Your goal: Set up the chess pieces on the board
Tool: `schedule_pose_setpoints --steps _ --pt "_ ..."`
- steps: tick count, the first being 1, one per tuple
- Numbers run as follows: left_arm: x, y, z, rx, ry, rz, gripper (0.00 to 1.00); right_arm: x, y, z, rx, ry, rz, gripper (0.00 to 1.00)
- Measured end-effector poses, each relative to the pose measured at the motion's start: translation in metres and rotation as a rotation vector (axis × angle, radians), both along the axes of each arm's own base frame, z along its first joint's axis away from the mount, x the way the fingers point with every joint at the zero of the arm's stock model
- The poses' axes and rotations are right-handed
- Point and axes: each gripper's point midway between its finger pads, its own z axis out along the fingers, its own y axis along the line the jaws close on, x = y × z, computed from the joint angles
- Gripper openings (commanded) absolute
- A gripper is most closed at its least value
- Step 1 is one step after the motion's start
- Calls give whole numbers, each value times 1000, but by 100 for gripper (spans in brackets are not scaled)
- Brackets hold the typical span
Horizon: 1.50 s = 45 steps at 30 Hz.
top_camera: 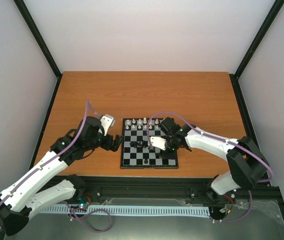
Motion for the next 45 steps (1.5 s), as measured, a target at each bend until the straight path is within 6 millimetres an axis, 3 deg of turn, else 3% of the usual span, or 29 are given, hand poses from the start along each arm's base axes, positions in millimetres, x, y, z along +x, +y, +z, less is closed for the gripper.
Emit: schedule_pose_setpoints --steps 6,10,16,22,27,30,34,40,45 --pt "-2 0 3 -11 -7 -7 100 0 8 -10 -25 7 21 38" --pt "-2 0 3 -11 -9 -7 100 -1 9 -19 -54 11 22 31" --pt "-2 1 5 -14 -18 -3 100 4 10 -20 -60 -7 5 18" --pt "0 6 8 -6 -35 21 100 5 10 -16 -52 -15 -7 14" --pt "-2 9 22 -51 -80 35 99 4 14 22 46 -70 -20 12" --pt "-1 2 24 -97 -40 52 88 4 16 60 163 -123 -33 12" --pt "16 -14 18 -192 60 144 78 15 8 103 301 -212 -96 11" --pt "28 -43 -9 -443 175 227 66 19 -2 114 356 -254 -153 11" --pt "34 -71 -13 -578 248 197 61 20 -2 115 371 -267 -161 11"
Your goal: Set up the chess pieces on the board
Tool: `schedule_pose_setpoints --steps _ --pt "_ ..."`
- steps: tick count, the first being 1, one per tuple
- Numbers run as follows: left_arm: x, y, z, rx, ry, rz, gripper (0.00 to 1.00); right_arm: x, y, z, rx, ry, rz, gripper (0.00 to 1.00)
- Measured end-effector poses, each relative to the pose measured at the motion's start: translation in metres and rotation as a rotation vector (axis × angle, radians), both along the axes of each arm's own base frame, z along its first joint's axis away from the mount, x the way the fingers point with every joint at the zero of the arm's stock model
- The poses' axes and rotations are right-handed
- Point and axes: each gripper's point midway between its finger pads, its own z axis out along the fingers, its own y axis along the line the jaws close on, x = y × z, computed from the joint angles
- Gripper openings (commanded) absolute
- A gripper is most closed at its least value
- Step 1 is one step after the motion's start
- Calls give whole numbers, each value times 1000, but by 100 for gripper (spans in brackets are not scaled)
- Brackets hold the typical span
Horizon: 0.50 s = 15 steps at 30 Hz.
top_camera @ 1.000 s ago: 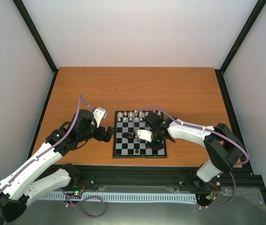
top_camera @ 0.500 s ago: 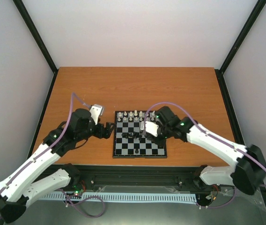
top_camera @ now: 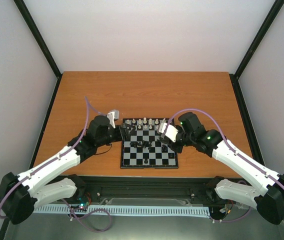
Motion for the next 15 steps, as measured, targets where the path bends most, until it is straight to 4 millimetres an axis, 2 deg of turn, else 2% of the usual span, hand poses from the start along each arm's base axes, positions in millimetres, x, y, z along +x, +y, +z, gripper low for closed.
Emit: schedule_pose_setpoints --steps 7,15 --pt "2 -32 0 -58 44 -82 51 1 0 -3 1 -3 -4 12" --pt "4 -58 4 -101 86 -144 49 4 1 0 16 -10 -20 12"
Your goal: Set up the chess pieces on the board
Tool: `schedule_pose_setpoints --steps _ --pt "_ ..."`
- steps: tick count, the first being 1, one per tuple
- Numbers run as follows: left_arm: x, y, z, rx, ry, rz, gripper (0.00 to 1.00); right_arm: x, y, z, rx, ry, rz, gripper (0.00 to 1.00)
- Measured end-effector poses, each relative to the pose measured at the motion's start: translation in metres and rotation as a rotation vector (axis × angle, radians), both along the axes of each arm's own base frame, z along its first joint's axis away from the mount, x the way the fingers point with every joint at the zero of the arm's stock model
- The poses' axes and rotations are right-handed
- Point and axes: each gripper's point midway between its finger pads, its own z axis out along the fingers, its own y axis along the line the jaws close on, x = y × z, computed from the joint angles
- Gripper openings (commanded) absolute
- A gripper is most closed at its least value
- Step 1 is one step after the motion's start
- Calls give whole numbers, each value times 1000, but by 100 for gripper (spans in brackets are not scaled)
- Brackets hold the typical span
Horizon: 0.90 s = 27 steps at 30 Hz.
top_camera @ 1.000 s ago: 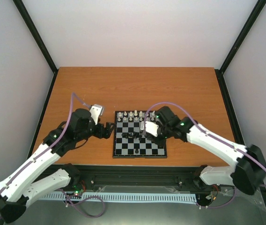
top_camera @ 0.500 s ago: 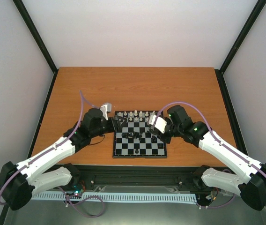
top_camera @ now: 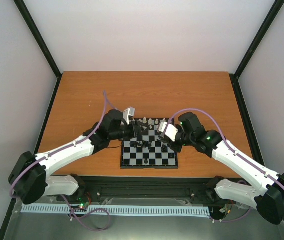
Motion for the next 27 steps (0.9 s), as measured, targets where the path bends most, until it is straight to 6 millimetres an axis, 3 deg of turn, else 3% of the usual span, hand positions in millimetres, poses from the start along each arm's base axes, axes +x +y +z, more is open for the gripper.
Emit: schedule_pose_setpoints --steps 7,15,27 --pt "-9 -25 -1 -9 26 -81 45 5 1 3 9 -17 -15 13" --pt "-16 -42 -10 -26 44 -156 40 8 3 -3 3 3 -24 13" --pt "-21 -64 -10 -87 44 -243 32 10 3 4 25 -16 -43 13"
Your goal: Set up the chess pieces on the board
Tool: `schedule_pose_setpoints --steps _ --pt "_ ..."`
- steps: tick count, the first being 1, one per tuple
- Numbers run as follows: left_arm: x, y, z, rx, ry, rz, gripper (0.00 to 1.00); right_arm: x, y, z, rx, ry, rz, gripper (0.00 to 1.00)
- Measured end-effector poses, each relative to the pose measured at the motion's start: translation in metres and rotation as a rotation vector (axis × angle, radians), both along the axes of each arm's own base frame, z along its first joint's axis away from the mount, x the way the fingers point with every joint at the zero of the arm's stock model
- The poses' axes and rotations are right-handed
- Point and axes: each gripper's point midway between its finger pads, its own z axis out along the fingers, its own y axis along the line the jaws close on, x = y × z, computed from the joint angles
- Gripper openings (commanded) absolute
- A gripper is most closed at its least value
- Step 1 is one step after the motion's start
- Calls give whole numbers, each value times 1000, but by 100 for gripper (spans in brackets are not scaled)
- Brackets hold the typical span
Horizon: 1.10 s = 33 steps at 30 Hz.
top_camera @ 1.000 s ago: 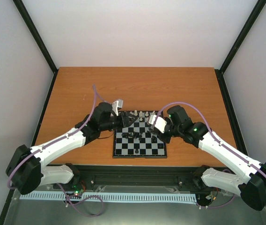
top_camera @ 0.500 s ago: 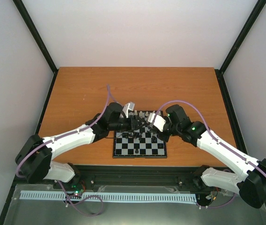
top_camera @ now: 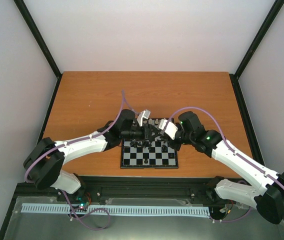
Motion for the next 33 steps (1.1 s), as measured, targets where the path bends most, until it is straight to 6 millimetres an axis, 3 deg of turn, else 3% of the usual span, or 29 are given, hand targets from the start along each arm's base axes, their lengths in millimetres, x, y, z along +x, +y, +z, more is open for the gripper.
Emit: schedule_pose_setpoints --steps 9,13,17,21,26,29,33 --pt "-3 -9 7 -22 -9 -22 12 1 -2 5 8 -20 -12 15" --pt "-2 -9 6 -21 -14 -21 4 2 -3 5 7 -19 -17 32" --pt "-3 -7 2 14 -36 -23 2 3 -4 7 10 -30 -26 49" --pt "2 11 3 145 -105 18 2 3 -13 14 12 -88 -46 63" --pt "19 53 27 357 -264 154 1 9 -29 29 29 -163 -119 64" --pt "16 68 13 518 -314 178 1 18 -34 27 9 -175 -159 64" --pt "-7 74 -42 781 -315 84 1 21 -37 22 -10 -173 -173 64"
